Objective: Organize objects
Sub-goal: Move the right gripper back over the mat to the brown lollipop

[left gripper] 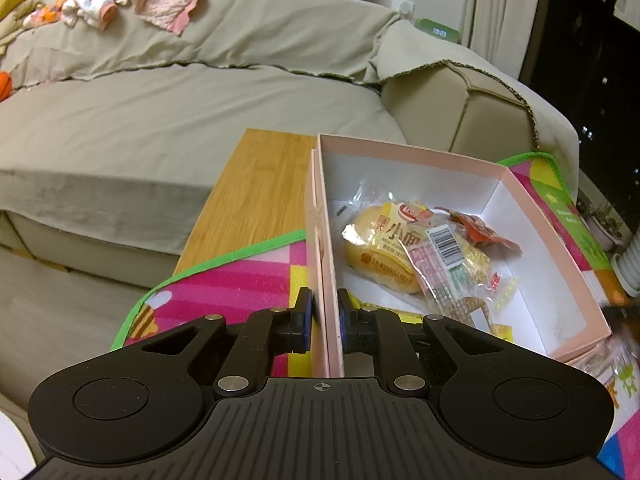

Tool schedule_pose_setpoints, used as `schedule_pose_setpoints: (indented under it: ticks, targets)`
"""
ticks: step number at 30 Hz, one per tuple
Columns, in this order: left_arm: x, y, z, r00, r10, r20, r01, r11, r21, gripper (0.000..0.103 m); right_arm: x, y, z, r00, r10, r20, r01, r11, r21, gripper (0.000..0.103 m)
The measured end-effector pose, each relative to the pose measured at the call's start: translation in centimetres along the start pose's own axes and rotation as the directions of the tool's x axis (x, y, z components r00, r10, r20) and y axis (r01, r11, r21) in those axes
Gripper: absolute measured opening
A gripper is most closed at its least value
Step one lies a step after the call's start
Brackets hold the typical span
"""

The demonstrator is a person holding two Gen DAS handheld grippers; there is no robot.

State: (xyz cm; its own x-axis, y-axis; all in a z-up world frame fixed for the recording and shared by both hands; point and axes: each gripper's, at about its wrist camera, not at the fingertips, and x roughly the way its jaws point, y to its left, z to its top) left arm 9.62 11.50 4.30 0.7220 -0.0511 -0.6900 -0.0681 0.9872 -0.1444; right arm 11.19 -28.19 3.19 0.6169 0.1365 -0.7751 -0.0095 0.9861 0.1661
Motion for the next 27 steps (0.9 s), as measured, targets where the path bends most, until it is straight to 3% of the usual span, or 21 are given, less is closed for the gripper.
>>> schedule_pose_setpoints:
  ticks: [4,6,9,12,14,16,18,23,27]
  targets:
    - [-0.1,-0.1,-0.1,1.0,0.001,-0.003,-0.001,1.0,0.001,0.014,-3.6,0.3,-3.2,0.997,0.073,-0.002,-0.073,0.997,0.0,0.048]
    - [0.0,-0.1,-0.1,1.0,0.001,-0.002,-0.001,1.0,0.002,0.014,-5.5,0.4,-4.4,0.998,0.047,0.041,-0.047,0.999,-0.004,0.068]
    - [0.0,-0.1,-0.1,1.0,0.001,-0.003,-0.001,1.0,0.002,0.014,-7.6,0.9,-6.0,0.995,-0.006,0.099,0.009,0.999,-0.034,0.071]
    - [0.0,-0.1,-0.1,1.0,0.001,-0.002,-0.001,1.0,0.001,0.014,-8.2,2.0,-7.3,0.996,-0.007,0.093,0.016,0.996,-0.092,0.078]
    - [-0.1,0.0,-0.2,1.0,0.001,-0.002,-0.001,1.0,0.0,0.014,-8.2,2.8,-8.1,0.997,-0.013,0.071,0.02,0.995,-0.099,0.078]
    - [-0.1,0.0,-0.2,1.0,0.002,-0.003,-0.002,1.0,0.001,0.014,-7.8,3.6,-9.0,0.998,0.061,0.032,-0.058,0.994,-0.097,0.078]
    - [-0.1,0.0,-0.3,1.0,0.004,-0.004,-0.004,1.0,0.004,0.014,-7.1,4.7,-9.1,0.996,0.088,0.027,-0.084,0.989,-0.118,0.078]
    - [-0.2,0.0,-0.4,1.0,0.004,-0.01,-0.004,1.0,0.009,0.014,-5.3,6.0,-7.5,0.994,0.021,0.109,-0.002,0.985,-0.17,0.078]
    - [-0.3,0.1,-0.5,1.0,0.004,-0.009,-0.004,1.0,0.008,0.014,-4.9,7.0,-6.8,0.982,-0.029,0.189,0.088,0.946,-0.312,0.08]
